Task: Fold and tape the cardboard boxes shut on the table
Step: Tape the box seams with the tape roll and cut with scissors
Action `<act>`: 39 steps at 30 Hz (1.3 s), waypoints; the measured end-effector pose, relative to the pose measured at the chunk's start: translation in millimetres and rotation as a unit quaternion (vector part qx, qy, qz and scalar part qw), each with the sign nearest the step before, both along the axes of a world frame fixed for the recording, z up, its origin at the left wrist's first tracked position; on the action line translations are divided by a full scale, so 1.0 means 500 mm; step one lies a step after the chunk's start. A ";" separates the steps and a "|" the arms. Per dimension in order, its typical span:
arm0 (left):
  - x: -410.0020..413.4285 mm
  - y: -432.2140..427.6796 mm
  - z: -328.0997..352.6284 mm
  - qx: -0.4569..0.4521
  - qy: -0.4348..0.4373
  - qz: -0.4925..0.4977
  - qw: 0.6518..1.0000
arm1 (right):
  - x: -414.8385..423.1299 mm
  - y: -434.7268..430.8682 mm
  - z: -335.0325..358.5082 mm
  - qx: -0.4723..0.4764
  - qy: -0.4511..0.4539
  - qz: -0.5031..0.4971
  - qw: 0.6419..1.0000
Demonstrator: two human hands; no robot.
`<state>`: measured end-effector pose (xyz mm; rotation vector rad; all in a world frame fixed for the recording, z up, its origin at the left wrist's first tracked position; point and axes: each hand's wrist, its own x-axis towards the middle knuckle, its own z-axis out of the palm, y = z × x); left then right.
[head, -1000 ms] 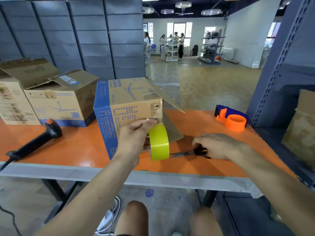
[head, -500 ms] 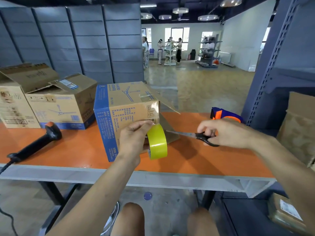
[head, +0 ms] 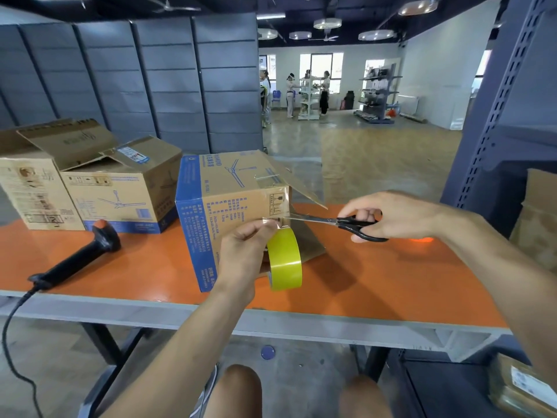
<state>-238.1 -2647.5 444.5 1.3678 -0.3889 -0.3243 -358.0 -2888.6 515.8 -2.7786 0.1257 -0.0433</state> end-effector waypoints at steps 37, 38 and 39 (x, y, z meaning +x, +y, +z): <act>0.019 0.007 0.023 0.050 -0.043 -0.006 0.998 | 0.013 0.025 -0.161 -0.152 0.062 -0.106 0.981; 0.020 0.007 0.023 0.050 -0.042 -0.005 0.998 | 0.016 0.041 -0.146 -0.182 -0.026 -0.101 0.978; 0.019 0.007 0.023 0.048 -0.042 -0.005 0.998 | 0.019 0.063 -0.128 -0.191 -0.139 -0.089 0.968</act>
